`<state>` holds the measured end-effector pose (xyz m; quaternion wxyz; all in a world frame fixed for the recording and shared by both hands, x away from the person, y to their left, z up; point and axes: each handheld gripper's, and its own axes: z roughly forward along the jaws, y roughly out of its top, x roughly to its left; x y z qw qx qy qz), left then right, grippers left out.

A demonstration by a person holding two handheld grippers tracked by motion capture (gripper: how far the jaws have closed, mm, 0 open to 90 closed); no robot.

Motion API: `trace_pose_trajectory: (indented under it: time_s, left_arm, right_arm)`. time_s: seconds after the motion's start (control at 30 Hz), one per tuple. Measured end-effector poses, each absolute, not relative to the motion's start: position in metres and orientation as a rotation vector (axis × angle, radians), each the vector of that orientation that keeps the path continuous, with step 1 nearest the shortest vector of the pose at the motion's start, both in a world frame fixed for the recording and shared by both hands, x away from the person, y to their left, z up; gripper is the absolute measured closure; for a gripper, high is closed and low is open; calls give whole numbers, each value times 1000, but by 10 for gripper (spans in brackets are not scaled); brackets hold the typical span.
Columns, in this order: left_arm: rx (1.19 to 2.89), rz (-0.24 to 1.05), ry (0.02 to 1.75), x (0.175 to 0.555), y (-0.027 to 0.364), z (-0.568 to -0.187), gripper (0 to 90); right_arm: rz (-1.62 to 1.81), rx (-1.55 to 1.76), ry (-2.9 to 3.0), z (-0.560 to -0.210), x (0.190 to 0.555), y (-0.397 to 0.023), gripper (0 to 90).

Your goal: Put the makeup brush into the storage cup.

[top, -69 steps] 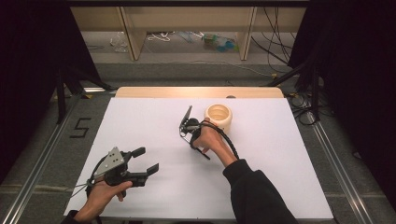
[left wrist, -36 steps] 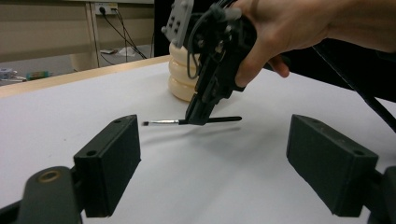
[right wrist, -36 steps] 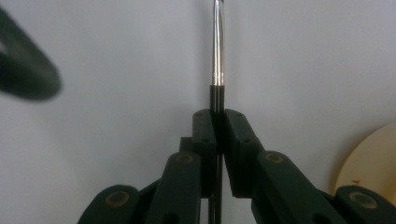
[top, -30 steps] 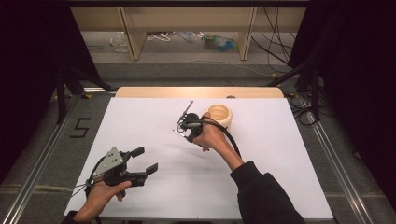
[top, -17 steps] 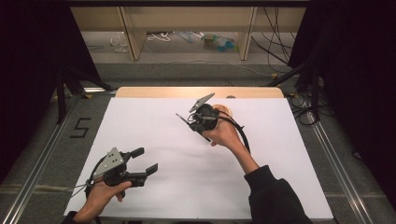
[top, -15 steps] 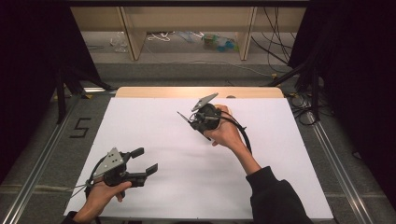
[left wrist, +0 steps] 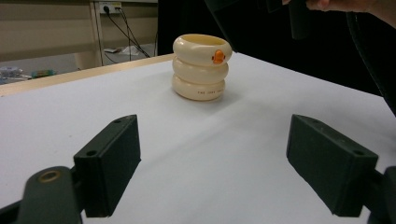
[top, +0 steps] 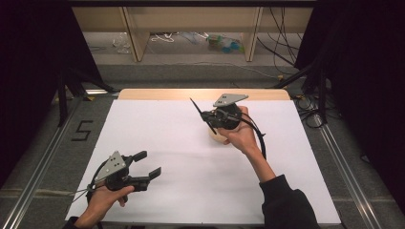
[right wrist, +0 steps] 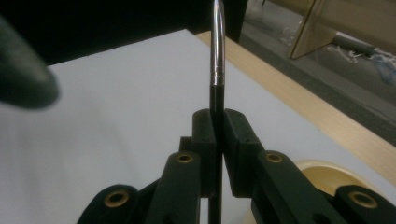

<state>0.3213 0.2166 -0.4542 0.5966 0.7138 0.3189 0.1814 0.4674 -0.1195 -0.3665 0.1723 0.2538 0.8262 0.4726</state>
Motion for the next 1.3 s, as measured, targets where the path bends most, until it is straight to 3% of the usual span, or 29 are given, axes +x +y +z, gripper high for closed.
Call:
trace_pose_trajectory:
  time_s: [0.4, 1.3]
  left_arm:
    - [1573, 399, 779, 320, 212, -454, 177]
    - [1580, 406, 771, 318, 215, -453, 177]
  right_arm:
    - [1466, 779, 2191, -367, 485, -146, 840]
    - [1501, 847, 2051, -382, 509, -162, 840]
